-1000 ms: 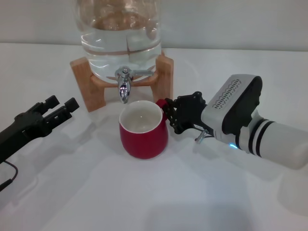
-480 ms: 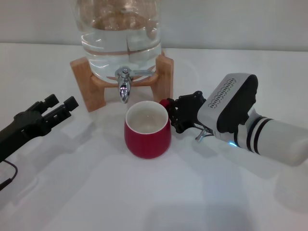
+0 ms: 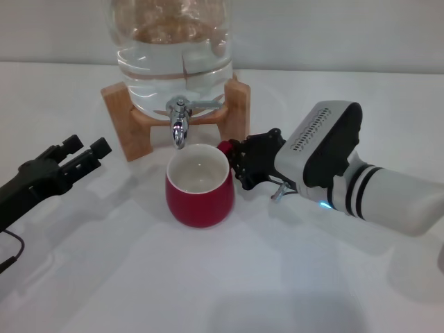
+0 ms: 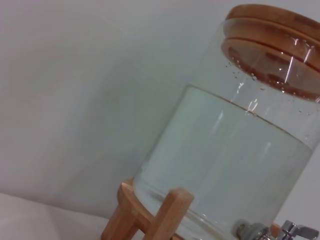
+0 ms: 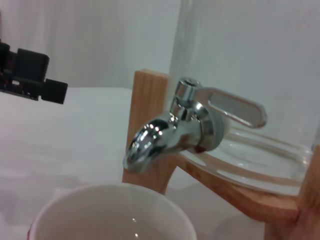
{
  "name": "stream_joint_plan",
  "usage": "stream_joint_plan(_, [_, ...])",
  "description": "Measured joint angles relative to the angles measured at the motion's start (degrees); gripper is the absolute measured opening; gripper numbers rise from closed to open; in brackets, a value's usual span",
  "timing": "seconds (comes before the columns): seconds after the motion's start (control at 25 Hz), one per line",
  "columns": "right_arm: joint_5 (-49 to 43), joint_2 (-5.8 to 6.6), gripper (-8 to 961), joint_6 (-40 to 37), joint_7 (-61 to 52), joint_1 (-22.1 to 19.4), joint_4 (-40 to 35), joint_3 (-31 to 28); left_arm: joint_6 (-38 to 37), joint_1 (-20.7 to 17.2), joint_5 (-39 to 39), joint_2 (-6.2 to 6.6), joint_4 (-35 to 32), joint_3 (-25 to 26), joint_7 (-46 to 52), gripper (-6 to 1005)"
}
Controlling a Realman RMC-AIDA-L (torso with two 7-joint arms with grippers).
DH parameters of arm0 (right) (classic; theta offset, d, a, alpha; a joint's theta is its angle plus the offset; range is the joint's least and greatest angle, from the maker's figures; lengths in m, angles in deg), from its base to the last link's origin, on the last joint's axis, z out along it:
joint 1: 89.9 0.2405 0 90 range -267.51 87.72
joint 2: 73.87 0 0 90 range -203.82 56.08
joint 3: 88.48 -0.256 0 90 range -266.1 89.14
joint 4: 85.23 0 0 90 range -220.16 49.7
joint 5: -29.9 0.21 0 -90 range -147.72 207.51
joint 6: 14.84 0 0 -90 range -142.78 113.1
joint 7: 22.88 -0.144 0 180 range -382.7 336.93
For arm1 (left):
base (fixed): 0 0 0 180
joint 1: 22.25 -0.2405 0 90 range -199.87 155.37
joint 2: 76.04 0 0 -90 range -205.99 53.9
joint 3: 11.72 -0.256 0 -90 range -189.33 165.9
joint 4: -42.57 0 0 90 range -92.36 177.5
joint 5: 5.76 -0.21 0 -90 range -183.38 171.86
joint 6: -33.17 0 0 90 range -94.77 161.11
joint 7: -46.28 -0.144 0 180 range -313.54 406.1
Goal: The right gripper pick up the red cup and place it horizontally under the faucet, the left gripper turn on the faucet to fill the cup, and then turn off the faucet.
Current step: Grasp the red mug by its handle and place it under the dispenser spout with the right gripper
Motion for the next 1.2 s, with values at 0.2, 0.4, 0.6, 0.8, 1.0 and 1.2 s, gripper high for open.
stream_joint_plan(0.2, [1.51,0.0,84,-0.01,0.21,0.89,-0.18,0.74,0.0,0.0,0.0,-0.01,0.04,0.25,-0.01,891])
stream_joint_plan(0.4, [1.58,0.0,84,-0.4,0.08,1.25,0.02,0.8,0.05,0.0,0.0,-0.01,0.07,0.25,0.0,891])
stream_joint_plan(0.6, [2.11,0.0,83,-0.78,0.09,1.56,0.02,1.29,0.48,0.0,0.0,0.0,0.01,0.26,0.0,891])
stream_joint_plan(0.8, [2.46,0.0,83,-0.54,0.1,1.58,-0.12,1.6,0.62,0.0,0.0,-0.01,-0.01,0.25,0.01,891])
stream_joint_plan(1.0, [2.51,0.0,83,0.34,0.05,1.57,0.0,2.36,0.62,0.0,-0.01,-0.01,0.04,0.25,0.01,891])
stream_joint_plan(1.2, [3.27,-0.01,83,0.41,0.1,2.32,0.0,2.88,0.62,0.0,-0.01,-0.04,0.13,0.25,0.01,891])
